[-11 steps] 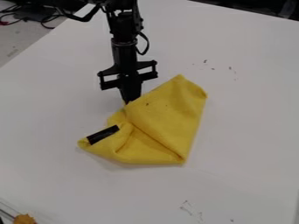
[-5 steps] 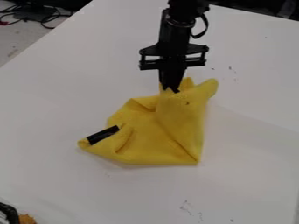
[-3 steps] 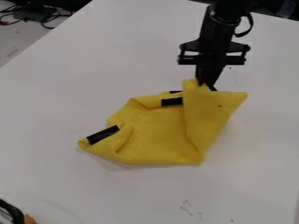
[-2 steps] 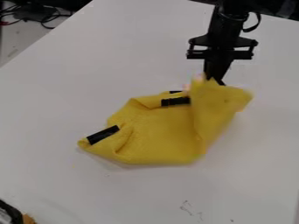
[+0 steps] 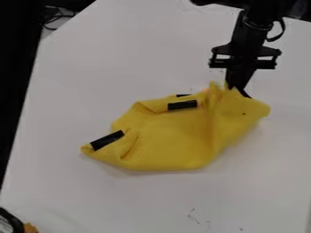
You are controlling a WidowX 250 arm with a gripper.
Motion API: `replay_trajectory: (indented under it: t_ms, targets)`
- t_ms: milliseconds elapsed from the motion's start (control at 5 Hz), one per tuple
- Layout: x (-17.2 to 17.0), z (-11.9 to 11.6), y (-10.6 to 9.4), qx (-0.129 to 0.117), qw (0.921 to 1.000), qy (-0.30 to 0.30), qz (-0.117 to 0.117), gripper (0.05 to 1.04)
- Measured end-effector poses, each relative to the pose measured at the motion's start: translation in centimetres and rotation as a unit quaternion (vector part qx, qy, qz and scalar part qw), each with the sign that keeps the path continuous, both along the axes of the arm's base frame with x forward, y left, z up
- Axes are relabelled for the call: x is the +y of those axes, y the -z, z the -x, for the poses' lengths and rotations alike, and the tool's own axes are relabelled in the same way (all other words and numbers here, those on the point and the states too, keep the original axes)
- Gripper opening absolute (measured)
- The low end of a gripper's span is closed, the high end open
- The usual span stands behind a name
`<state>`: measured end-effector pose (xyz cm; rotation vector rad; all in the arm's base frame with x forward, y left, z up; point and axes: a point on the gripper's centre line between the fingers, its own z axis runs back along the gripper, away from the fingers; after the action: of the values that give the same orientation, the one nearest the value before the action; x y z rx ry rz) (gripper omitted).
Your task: Unfold the cloth from top left to bottom right
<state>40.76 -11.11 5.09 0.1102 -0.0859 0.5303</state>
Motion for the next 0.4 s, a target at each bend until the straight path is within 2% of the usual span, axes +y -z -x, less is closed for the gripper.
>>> replay_trajectory:
  t_ms: [400]
  targets:
    - [-3.7, 1.7, 0.7, -0.007, 0.9992, 0.03, -0.026, 0.062]
